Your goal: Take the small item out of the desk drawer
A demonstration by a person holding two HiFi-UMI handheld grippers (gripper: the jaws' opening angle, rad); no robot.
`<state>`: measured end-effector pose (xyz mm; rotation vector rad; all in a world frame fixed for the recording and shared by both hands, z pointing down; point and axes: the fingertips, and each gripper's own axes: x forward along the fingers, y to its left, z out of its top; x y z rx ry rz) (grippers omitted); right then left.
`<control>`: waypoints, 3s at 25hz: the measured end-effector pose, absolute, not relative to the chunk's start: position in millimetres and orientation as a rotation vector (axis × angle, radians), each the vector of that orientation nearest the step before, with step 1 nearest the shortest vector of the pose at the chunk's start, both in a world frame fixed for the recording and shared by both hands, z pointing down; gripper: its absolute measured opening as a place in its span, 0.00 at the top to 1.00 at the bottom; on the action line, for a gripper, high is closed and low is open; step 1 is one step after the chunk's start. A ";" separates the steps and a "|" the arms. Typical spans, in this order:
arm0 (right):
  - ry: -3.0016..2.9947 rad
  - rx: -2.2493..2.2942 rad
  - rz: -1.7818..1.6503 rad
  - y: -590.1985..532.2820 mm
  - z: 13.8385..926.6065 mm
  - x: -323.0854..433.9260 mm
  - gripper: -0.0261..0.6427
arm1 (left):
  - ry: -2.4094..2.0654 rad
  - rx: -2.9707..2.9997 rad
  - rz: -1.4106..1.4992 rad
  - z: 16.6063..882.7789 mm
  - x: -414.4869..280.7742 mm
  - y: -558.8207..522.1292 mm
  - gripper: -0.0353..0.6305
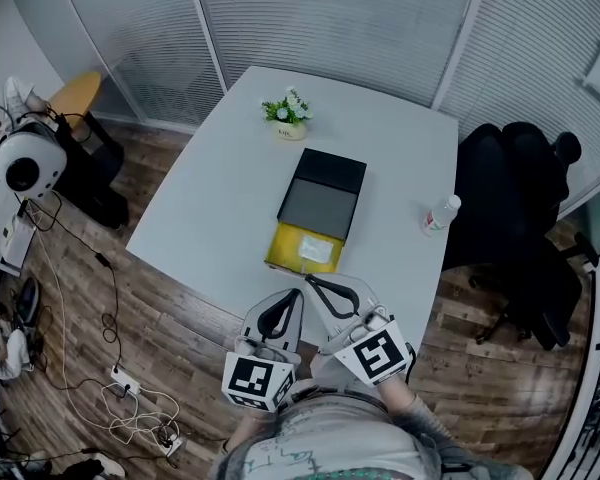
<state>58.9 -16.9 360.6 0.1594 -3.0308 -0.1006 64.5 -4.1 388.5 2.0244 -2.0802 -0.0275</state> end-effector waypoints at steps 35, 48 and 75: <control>-2.906 0.717 -0.118 -100.7 360.1 -20.9 0.96 | -1.639 2.384 -0.024 392.3 -33.0 -96.3 0.95; -2.835 0.878 -0.097 -107.7 370.0 -43.2 0.96 | -1.500 2.476 0.026 400.5 -60.6 -103.1 0.95; -2.711 1.082 -0.104 -96.6 379.7 -45.8 0.96 | -1.319 2.627 0.006 400.0 -84.5 -96.5 0.95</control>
